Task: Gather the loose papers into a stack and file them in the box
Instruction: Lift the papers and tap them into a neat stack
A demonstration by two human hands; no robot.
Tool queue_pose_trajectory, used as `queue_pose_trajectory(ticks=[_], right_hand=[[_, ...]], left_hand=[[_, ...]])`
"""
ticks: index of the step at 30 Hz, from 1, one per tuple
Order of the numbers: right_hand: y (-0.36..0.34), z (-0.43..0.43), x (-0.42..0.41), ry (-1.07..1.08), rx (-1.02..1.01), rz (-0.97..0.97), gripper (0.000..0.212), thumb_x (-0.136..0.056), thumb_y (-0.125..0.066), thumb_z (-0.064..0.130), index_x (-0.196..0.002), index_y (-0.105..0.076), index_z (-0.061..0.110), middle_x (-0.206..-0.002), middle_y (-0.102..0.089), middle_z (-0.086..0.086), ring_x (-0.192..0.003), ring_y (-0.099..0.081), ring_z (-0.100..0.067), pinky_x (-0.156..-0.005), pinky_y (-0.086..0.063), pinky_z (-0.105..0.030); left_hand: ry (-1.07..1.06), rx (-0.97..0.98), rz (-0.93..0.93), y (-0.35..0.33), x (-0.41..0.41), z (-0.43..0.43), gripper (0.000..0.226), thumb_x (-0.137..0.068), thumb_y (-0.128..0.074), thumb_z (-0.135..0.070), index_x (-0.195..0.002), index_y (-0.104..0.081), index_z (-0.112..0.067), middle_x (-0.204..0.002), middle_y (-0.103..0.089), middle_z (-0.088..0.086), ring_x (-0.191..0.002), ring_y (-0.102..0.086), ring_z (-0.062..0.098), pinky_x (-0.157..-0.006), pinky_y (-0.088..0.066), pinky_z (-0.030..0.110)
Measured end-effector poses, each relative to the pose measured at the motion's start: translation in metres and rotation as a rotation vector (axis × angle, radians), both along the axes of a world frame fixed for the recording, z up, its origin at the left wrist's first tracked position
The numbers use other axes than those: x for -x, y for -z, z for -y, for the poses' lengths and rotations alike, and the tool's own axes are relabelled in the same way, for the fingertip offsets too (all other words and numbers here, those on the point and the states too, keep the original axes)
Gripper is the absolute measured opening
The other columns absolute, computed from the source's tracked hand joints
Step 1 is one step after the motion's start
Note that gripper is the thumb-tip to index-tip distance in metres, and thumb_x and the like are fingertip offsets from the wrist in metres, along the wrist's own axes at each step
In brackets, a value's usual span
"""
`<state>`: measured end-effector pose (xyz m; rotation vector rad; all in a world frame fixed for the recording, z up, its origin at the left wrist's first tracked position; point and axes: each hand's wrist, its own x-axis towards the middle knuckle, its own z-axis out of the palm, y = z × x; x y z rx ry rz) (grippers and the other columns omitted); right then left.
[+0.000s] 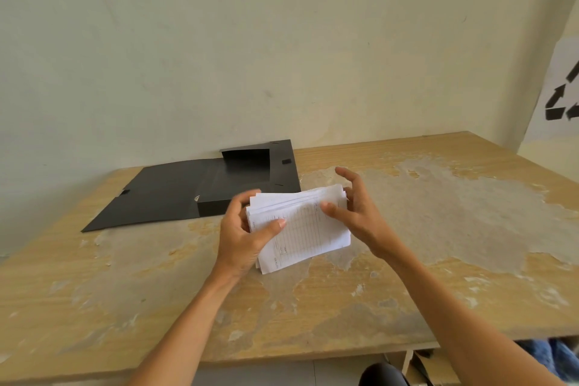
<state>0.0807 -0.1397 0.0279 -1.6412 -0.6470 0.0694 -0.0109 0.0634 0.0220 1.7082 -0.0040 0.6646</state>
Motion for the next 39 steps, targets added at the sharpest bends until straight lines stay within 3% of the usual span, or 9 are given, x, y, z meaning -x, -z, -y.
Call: queue_pose_trajectory(ticks=[4,8,13,17,20,23,26,33,39], right_hand=[[-0.007,0.005,-0.002,0.006,0.175,0.202,0.049,-0.085,-0.068,0.025,-0.122,-0.043,0.043,-0.107,-0.055,0.005,-0.091,-0.061,-0.025,-0.073,-0.058,-0.033],[-0.009,0.006,-0.002,0.039,0.192,0.240,0.028,-0.084,-0.068,0.022,-0.099,-0.054,0.041,-0.106,-0.057,0.005,-0.086,-0.059,-0.028,-0.064,-0.057,-0.036],[-0.011,0.007,0.000,0.045,0.223,0.288,0.028,-0.083,-0.070,0.025,-0.102,-0.052,0.037,-0.104,-0.056,0.008,-0.081,-0.055,-0.014,-0.056,-0.045,-0.014],[-0.009,0.009,0.002,0.053,0.154,0.252,0.028,-0.082,-0.071,0.023,-0.104,-0.055,0.031,-0.103,-0.056,0.007,-0.084,-0.057,-0.021,-0.060,-0.051,-0.022],[-0.009,0.014,0.003,-0.026,0.075,0.101,0.058,-0.077,-0.075,0.029,-0.127,-0.044,0.035,-0.103,-0.054,0.000,-0.089,-0.059,-0.020,-0.069,-0.054,-0.025],[-0.001,0.012,0.004,-0.159,-0.019,-0.212,0.083,-0.066,-0.078,0.036,-0.137,-0.035,0.036,-0.117,-0.050,-0.004,-0.101,-0.056,-0.025,-0.081,-0.052,-0.030],[0.006,0.012,0.004,-0.232,-0.051,-0.293,0.071,-0.058,-0.078,0.044,-0.123,-0.052,0.033,-0.115,-0.058,-0.008,-0.100,-0.059,-0.028,-0.080,-0.055,-0.033],[0.004,0.003,0.006,-0.151,-0.100,-0.219,0.046,-0.060,-0.077,0.043,-0.095,-0.064,0.016,-0.088,-0.070,-0.001,-0.083,-0.065,-0.019,-0.071,-0.053,-0.033],[0.013,0.001,0.007,-0.168,-0.067,-0.297,0.054,-0.063,-0.077,0.034,-0.109,-0.065,0.008,-0.101,-0.071,-0.007,-0.093,-0.065,-0.024,-0.074,-0.053,-0.033]], left_hand=[[-0.010,-0.240,0.083,-0.005,-0.001,-0.009,0.086,-0.073,-0.080,-0.026,-0.136,-0.027,-0.051,-0.114,-0.056,0.000,-0.094,-0.065,0.013,-0.071,-0.058,0.024],[-0.076,-0.453,0.115,-0.007,-0.005,-0.008,0.050,-0.070,-0.069,-0.048,-0.114,-0.057,-0.029,-0.108,-0.052,-0.001,-0.094,-0.061,0.016,-0.059,-0.056,0.018],[-0.127,-0.468,0.169,-0.003,-0.004,-0.004,0.039,-0.069,-0.072,-0.044,-0.094,-0.057,-0.019,-0.096,-0.055,-0.001,-0.082,-0.059,0.010,-0.057,-0.050,0.014],[-0.097,-0.276,0.109,0.002,-0.001,0.003,0.056,-0.065,-0.077,-0.040,-0.111,-0.049,-0.022,-0.096,-0.054,0.002,-0.079,-0.062,0.015,-0.058,-0.056,0.024],[-0.047,-0.071,-0.015,0.002,0.002,0.007,0.076,-0.060,-0.078,-0.043,-0.125,-0.040,-0.030,-0.100,-0.056,0.003,-0.084,-0.064,0.015,-0.063,-0.057,0.025],[0.018,0.098,-0.102,0.001,0.003,0.016,0.071,-0.062,-0.078,-0.035,-0.124,-0.044,-0.031,-0.101,-0.062,0.003,-0.088,-0.065,0.021,-0.066,-0.057,0.027],[0.062,0.255,-0.153,0.002,0.001,0.016,0.068,-0.056,-0.080,-0.040,-0.116,-0.051,-0.030,-0.103,-0.065,0.005,-0.089,-0.065,0.024,-0.070,-0.058,0.034],[0.156,0.195,-0.151,0.000,0.002,0.020,0.048,-0.057,-0.078,-0.038,-0.096,-0.064,-0.014,-0.091,-0.070,0.001,-0.082,-0.066,0.019,-0.066,-0.055,0.030],[0.165,0.157,-0.226,0.010,0.006,0.024,0.036,-0.070,-0.079,-0.026,-0.104,-0.069,-0.021,-0.098,-0.073,0.002,-0.096,-0.068,0.021,-0.073,-0.058,0.032]])
